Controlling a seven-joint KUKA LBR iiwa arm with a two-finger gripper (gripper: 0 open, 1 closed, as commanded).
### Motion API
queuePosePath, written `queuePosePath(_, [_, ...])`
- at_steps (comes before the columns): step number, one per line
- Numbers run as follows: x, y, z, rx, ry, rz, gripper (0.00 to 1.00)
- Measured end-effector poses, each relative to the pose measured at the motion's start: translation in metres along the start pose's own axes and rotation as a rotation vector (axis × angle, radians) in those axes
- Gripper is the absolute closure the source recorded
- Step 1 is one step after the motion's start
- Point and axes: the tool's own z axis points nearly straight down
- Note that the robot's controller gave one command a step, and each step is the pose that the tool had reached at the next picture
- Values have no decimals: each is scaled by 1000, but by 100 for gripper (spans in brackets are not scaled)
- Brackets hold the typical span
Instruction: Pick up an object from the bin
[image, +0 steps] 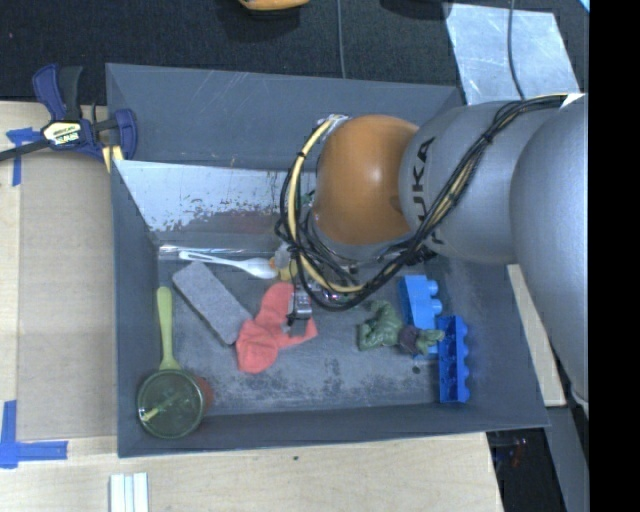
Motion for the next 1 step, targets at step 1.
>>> queuePosePath(1, [16,-2,56,0,-3,97,0])
